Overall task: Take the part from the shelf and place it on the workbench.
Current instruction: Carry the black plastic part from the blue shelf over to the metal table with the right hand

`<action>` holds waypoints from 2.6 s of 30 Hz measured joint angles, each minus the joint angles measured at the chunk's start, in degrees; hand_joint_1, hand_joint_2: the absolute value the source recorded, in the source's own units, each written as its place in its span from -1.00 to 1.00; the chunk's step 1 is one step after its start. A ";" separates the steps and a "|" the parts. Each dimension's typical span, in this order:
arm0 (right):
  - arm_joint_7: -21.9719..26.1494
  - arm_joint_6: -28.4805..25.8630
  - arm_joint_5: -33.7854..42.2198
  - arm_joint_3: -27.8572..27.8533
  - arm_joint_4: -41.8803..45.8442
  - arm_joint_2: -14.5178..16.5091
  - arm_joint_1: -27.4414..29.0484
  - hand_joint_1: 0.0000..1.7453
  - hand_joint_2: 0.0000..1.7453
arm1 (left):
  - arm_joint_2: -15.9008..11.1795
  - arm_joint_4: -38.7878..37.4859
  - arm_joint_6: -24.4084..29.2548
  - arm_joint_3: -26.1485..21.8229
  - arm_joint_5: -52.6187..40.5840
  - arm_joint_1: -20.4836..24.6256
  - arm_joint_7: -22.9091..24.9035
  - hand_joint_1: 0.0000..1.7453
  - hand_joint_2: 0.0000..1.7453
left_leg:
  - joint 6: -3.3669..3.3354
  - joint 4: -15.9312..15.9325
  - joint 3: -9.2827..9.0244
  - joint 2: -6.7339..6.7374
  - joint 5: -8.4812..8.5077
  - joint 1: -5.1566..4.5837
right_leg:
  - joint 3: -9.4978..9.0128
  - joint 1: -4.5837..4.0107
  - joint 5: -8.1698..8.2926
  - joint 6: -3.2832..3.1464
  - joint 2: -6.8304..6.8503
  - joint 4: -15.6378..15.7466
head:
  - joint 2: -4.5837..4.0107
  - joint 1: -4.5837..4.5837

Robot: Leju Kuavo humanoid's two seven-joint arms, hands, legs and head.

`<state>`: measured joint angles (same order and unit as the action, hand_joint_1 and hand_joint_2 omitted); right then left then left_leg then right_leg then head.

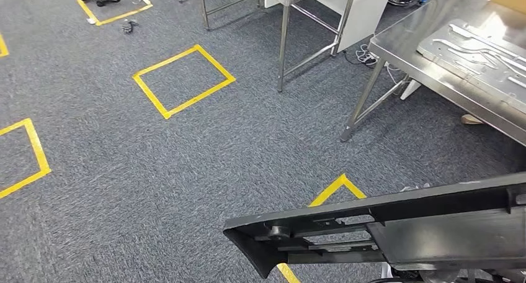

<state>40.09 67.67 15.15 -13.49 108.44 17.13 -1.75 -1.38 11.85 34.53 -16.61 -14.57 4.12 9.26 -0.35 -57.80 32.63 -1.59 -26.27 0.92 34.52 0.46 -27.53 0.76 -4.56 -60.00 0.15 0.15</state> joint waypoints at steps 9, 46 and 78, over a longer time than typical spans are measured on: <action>-0.01 -1.44 -0.57 -0.08 0.12 -0.02 -0.06 1.00 1.00 | 0.09 -0.01 0.37 -0.58 0.07 0.19 -0.40 -1.00 1.00 | -0.29 0.24 -0.77 4.96 -0.52 -0.35 | 0.96 -0.11 -0.06 0.15 6.71 -2.73 | 0.00 0.13; -0.07 -3.58 0.35 3.02 -3.55 -0.57 -3.70 1.00 1.00 | -3.95 0.56 -5.47 -12.40 9.25 3.98 -16.40 -1.00 1.00 | 2.27 -1.61 -0.91 5.46 -2.89 -0.02 | -0.49 -0.20 1.66 -1.71 5.49 1.89 | 0.00 -0.08; -0.45 -7.06 1.47 3.90 -7.51 -0.84 -5.43 1.00 1.00 | -2.83 0.56 -2.61 -13.78 7.16 0.70 -8.30 -1.00 1.00 | 2.35 -5.87 1.30 3.41 -5.08 0.21 | -0.42 0.19 1.99 -1.78 5.23 2.00 | 0.00 0.34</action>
<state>39.64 60.61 16.62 -9.59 100.94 16.29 -7.19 -4.20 12.41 31.92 -30.38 -7.40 4.82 0.96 2.00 -63.67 33.92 1.82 -31.34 1.14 34.10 0.65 -25.54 -1.02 0.67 -58.01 0.15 0.49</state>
